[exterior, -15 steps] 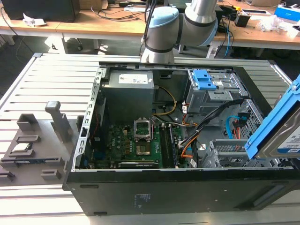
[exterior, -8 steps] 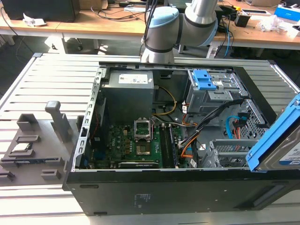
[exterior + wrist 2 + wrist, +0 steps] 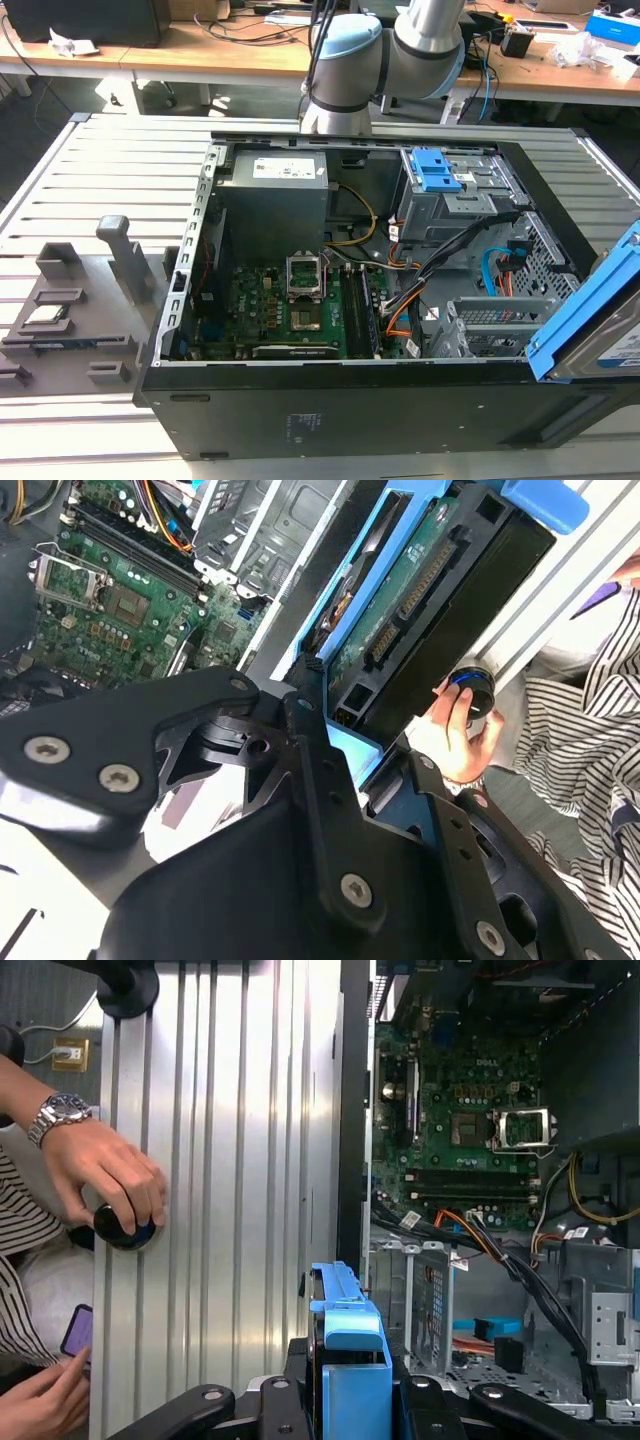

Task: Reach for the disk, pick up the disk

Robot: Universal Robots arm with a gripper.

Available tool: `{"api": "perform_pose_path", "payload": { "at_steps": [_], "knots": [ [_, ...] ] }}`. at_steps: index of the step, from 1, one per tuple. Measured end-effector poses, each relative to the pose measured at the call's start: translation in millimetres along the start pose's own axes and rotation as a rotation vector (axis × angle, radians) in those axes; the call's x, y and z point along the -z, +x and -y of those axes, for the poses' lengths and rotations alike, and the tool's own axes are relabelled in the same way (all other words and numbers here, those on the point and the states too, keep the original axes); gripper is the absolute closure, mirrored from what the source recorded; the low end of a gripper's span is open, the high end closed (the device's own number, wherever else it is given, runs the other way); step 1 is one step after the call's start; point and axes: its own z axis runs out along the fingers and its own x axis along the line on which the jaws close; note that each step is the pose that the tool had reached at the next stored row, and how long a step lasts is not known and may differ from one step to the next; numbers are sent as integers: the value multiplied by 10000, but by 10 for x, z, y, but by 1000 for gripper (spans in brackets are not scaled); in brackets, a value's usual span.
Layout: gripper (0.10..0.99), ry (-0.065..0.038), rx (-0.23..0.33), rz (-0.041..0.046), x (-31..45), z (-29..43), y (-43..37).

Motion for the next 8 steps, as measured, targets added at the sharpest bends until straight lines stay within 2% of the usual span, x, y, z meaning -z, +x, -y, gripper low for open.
{"api": "perform_pose_path", "payload": {
  "at_steps": [8],
  "knots": [
    [718, 0, 0, 1, -63, 1, 97]
  ]
}}
